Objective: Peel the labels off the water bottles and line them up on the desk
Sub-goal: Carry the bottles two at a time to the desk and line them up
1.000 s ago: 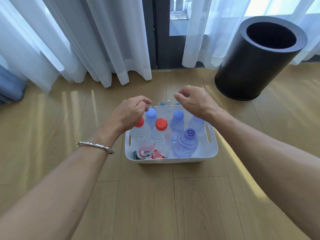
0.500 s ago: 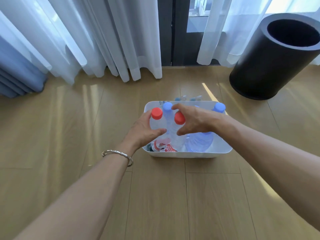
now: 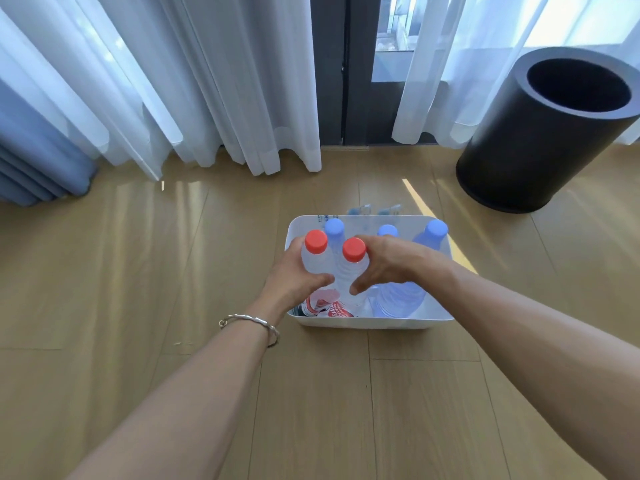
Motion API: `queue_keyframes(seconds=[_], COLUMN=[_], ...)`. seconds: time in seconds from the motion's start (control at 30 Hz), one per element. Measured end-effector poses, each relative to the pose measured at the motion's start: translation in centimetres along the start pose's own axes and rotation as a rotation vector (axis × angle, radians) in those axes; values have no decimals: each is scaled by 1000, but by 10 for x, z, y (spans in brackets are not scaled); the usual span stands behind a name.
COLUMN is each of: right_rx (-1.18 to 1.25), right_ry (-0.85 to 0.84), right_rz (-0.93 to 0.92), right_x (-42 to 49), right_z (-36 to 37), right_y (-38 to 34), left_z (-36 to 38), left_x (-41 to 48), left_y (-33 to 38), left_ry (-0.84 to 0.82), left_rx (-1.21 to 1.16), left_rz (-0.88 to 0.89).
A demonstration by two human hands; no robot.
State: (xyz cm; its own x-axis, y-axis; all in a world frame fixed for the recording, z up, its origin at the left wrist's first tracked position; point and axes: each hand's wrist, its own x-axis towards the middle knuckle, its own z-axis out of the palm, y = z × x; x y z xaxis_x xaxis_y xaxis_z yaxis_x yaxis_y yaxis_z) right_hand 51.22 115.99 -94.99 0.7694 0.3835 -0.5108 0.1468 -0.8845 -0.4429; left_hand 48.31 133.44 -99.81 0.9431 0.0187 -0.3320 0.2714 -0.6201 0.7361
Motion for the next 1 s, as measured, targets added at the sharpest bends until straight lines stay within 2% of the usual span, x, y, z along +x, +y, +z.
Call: queue_keyframes(seconds=[0.17,0.33,0.53,0.63,0.7,0.77,0.87,1.0], right_rx=[-40,96,554,946,1266,1453,1508,1381], right_ry=[20,116,197,233,176,130,185,354], right_rz=[-36,-106,-227,-334,-420,-437,-396,-259], right_x=[0,2,-6,-3,0,-3,-3,-2], right_z=[4,2,-30,-39,-44,-52,-58,-57], right_y=[-1,7,0,-10,-18,-26,-28,-31], left_z=[0,-19,-77,-90,-89,-85,-75,-65], left_x=[-4,-6,-3,-1,-1,0,-2,-2], left_y=[1,13,49,59,66,74,84,80], left_ry=[33,68,44,42,52,34,56,266], left_rx=[1,-43,-350,-492,-579,-645,-737,-648], left_rz=[-13,28,141,221,259,286,296,227])
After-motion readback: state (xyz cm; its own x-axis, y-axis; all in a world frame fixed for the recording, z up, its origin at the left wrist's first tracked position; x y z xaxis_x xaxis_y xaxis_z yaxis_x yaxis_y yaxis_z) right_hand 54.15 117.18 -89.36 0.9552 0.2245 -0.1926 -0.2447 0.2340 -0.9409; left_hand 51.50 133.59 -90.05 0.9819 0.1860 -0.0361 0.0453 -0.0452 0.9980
